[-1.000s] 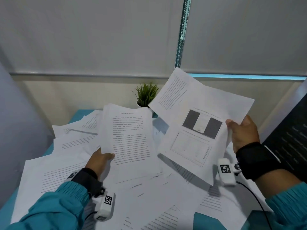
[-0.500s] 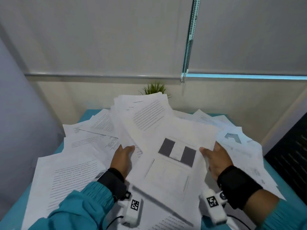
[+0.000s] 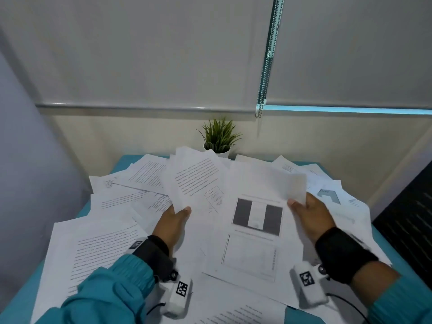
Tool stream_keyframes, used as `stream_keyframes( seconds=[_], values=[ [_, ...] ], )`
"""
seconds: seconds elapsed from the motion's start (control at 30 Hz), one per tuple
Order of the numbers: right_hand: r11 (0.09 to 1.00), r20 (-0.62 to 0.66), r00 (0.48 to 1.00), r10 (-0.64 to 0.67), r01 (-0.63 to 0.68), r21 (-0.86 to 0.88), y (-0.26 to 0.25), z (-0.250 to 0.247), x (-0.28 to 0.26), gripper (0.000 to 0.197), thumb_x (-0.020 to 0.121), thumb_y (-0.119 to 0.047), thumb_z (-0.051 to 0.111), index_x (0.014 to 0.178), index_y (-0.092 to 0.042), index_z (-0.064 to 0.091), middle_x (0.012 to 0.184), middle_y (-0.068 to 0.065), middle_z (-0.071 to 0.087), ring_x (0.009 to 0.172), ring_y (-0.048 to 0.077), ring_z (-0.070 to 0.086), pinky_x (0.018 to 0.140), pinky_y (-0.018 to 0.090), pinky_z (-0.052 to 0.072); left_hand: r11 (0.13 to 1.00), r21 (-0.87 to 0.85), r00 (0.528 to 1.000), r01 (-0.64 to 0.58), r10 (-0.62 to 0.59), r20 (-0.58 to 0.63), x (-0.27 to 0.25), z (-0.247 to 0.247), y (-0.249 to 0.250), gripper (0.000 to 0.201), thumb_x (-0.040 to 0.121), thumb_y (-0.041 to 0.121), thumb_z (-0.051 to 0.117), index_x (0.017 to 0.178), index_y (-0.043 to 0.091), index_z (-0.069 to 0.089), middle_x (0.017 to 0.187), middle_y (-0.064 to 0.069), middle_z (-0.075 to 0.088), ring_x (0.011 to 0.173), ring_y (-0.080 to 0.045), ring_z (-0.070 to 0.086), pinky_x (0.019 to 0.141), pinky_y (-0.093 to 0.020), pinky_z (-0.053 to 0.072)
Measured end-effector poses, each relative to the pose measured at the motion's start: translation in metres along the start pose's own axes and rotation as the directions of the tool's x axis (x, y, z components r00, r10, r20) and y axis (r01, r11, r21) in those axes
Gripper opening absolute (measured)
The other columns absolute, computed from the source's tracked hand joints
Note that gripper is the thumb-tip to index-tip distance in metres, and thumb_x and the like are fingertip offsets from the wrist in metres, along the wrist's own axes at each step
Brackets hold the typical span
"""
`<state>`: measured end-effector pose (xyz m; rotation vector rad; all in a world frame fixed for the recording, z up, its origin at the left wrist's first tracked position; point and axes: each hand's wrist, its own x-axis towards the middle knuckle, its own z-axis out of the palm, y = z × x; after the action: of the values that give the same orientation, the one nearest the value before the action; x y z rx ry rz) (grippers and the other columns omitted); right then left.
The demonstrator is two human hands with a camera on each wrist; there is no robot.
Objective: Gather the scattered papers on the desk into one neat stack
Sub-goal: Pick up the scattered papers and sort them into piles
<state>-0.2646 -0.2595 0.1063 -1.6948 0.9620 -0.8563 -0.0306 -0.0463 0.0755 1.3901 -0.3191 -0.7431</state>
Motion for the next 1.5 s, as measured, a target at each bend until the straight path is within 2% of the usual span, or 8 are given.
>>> stream_keyframes(
  seconds=[0.1,0.23,0.43,0.6,0.83,1.07,1.27,1.5],
  values=[
    [1.0,0.064,0.998,-0.012,0.01,0.027,-0.007,-0.02,0.01,0.025,0.09,-0.022,0.061,0.114,-0.022,0.065,0.111,-0.003,0.071,0.104,0.019,0.067,0.096,0.042,0.05,0.999,0.028,0.993,0.042,-0.045,0.107,-0.005,-0.006,0.012,0.026,0.1,0.01,0.051,0.124,0.022,0.052,0.12,0.006,0.063,0.126,-0.017,0.051,0.103,-0.029,0.037],
    [0.994,0.132,0.991,0.016,-0.029,0.104,-0.016,-0.023,0.004,0.023,0.092,-0.011,0.059,0.115,-0.012,0.065,0.104,-0.004,0.072,0.091,0.006,0.07,0.074,0.015,0.054,0.987,0.158,0.977,0.038,-0.07,0.203,-0.006,-0.008,0.014,0.032,0.095,0.017,0.06,0.127,0.015,0.061,0.119,0.003,0.071,0.12,-0.019,0.061,0.11,-0.039,0.039],
    [0.995,0.173,0.984,0.031,-0.047,0.088,-0.002,-0.013,0.009,0.037,0.086,-0.029,0.061,0.122,-0.021,0.061,0.12,-0.005,0.067,0.114,0.018,0.061,0.106,0.045,0.041,0.976,0.213,0.936,0.04,-0.111,0.333,-0.02,0.01,0.02,0.032,0.095,0.0,0.051,0.122,0.014,0.062,0.113,0.001,0.074,0.098,-0.01,0.071,0.075,-0.014,0.054],
    [0.982,0.325,0.943,0.075,-0.126,0.139,0.001,0.001,0.001,0.033,0.091,-0.017,0.061,0.123,-0.02,0.061,0.122,-0.003,0.067,0.116,0.017,0.06,0.107,0.041,0.041,0.991,0.121,0.96,0.051,-0.082,0.269,-0.025,0.02,0.021,0.029,0.091,-0.008,0.047,0.103,0.009,0.068,0.09,0.001,0.078,0.092,-0.021,0.069,0.064,-0.014,0.054],
    [0.921,0.412,0.904,0.113,-0.25,0.297,-0.002,0.014,-0.013,0.018,0.091,-0.012,0.06,0.079,-0.001,0.052,0.078,0.004,0.065,0.06,0.008,0.063,0.056,0.014,0.048,0.992,0.11,0.966,0.059,-0.085,0.243,-0.035,0.028,0.015,0.028,0.1,0.032,0.048,0.12,0.024,0.067,0.119,0.006,0.071,0.118,-0.014,0.061,0.112,-0.039,0.038],
    [0.985,0.165,0.985,-0.04,0.011,0.173,-0.003,0.021,-0.011,0.01,0.09,-0.027,0.058,0.089,-0.017,0.062,0.099,-0.005,0.071,0.096,0.016,0.064,0.09,0.032,0.046,0.997,-0.021,0.963,0.081,-0.072,0.258,-0.034,0.029,0.013,0.076,0.069,0.08,0.06,0.133,0.037,0.054,0.133,0.016,0.061,0.125,-0.006,0.054,0.116,-0.038,0.03],
    [0.995,0.247,0.964,-0.102,0.103,0.011,-0.016,0.021,-0.017,0.013,0.096,-0.024,0.05,0.103,-0.023,0.061,0.106,-0.014,0.069,0.102,0.004,0.062,0.091,0.026,0.046,0.939,0.216,0.962,-0.266,0.243,0.127,-0.026,0.028,0.02,0.064,0.079,0.049,0.072,0.135,0.032,0.047,0.124,0.014,0.065,0.115,-0.005,0.06,0.103,-0.033,0.044],
    [0.994,0.362,0.928,-0.084,0.051,0.101,-0.025,0.025,-0.026,0.015,0.096,-0.017,0.053,0.102,-0.005,0.061,0.103,-0.008,0.072,0.096,0.004,0.064,0.079,0.009,0.048,0.959,0.11,0.964,-0.26,0.251,0.089,-0.023,0.023,0.027,0.056,0.071,0.056,0.077,0.122,0.035,0.064,0.119,0.017,0.069,0.113,-0.004,0.064,0.103,-0.033,0.045]
  ],
)
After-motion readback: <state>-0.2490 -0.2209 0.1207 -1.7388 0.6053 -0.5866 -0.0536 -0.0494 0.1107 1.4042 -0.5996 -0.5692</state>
